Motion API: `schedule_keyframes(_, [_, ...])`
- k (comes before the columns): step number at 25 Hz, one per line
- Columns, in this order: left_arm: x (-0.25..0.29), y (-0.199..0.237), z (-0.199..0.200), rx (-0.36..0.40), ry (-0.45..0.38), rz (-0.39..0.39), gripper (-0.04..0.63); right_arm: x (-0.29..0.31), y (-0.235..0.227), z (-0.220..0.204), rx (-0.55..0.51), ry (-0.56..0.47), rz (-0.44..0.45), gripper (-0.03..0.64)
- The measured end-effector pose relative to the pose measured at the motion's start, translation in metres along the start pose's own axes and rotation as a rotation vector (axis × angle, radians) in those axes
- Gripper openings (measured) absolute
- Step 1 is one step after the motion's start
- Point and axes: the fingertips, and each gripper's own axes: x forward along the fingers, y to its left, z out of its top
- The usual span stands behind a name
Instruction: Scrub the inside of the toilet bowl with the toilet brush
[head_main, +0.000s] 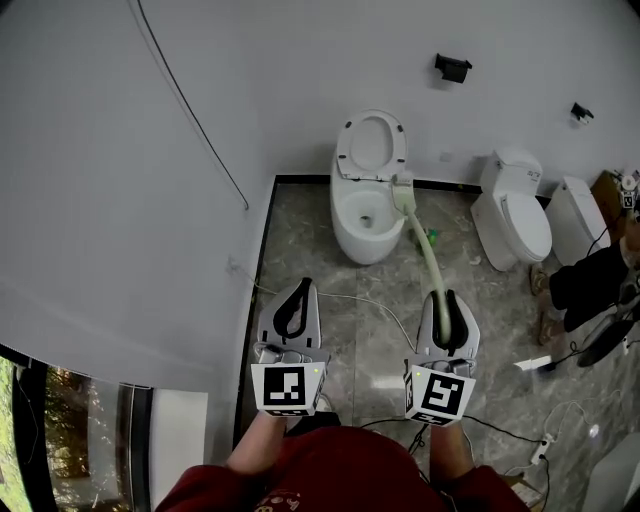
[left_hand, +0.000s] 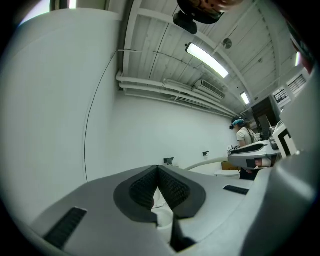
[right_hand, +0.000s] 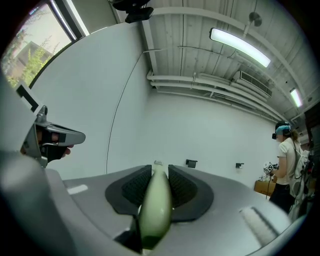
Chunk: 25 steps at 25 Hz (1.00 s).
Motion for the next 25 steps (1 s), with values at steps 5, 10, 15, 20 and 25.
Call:
schedule_keyframes(5, [0.012, 0.024, -0.008, -0.013, 0.008, -0.002, 0.005, 0.019, 0.018, -0.004, 0.002, 0.011, -0.001, 0.115])
schedule_keyframes(10, [0.02, 0.052, -0.012, -0.045, 0.003, -0.002, 0.005, 0.035, 0.041, -0.004, -0.004, 0.03, -0.011, 0.115])
schedule_keyframes(15, [0.026, 0.072, -0.024, -0.06, 0.008, -0.012, 0.005, 0.044, 0.056, -0.006, -0.012, 0.045, -0.016, 0.115])
schedule_keyframes(20, [0.036, 0.08, -0.029, -0.077, 0.017, -0.017, 0.005, 0.055, 0.059, -0.009, -0.022, 0.062, -0.022, 0.115])
schedule_keyframes(25, [0.055, 0.083, -0.039, -0.077, 0.024, -0.019, 0.005, 0.076, 0.059, -0.021, -0.014, 0.071, -0.016, 0.115])
